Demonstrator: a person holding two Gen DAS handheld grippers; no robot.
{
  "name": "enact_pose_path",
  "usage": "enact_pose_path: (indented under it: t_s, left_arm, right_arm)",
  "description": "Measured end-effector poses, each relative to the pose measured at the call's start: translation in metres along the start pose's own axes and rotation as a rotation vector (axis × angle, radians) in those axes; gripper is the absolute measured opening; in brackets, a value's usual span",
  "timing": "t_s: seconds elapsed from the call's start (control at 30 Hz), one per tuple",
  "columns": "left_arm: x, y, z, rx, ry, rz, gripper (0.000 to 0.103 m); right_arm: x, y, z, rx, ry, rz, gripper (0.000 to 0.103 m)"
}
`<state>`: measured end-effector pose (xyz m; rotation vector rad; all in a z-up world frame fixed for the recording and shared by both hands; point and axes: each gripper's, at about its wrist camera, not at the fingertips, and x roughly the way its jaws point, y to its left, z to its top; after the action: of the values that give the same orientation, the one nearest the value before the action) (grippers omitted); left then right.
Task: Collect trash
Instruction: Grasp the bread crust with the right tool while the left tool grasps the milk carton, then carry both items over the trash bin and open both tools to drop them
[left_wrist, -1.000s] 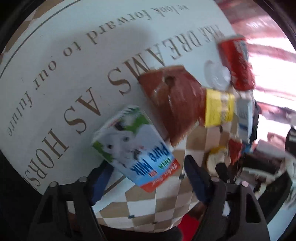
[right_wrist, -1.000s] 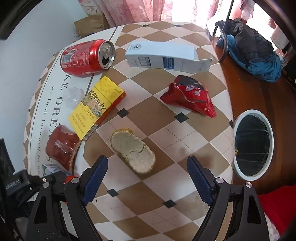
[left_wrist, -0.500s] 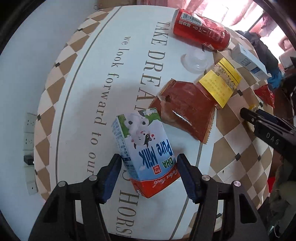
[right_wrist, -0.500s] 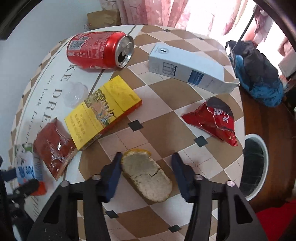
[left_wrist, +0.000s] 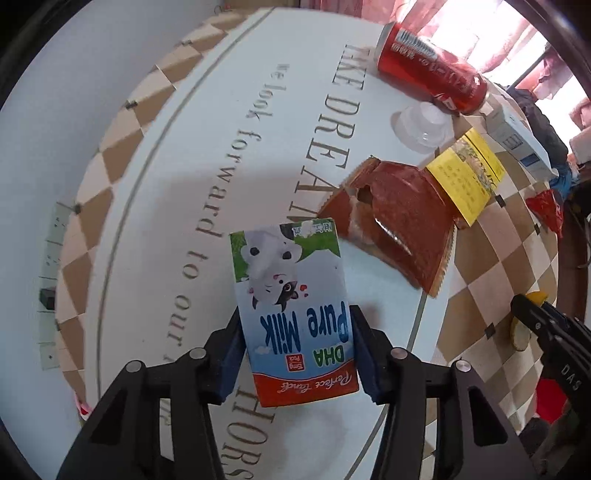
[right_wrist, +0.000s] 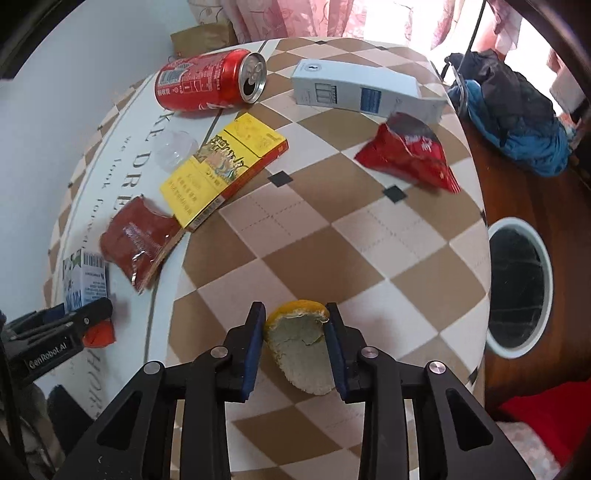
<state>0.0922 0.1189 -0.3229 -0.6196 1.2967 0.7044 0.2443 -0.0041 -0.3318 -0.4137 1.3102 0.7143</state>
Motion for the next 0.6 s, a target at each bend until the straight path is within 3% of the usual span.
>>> enact_pose_path:
  t_s: [0.27, 0.6]
  left_arm:
    - [-0.059, -0.021, -0.035, 0.089, -0.148, 0.04, 0.048]
    - [-0.145, -0.088, -0.027, 0.236, -0.301, -0.058, 0.047]
  right_arm:
    - [-0.045, -0.018, -0.018, 0.085, -0.07, 0.119, 0.031]
    - [-0.131, -0.062, -0.02, 0.173, -0.211, 0.222, 0.03]
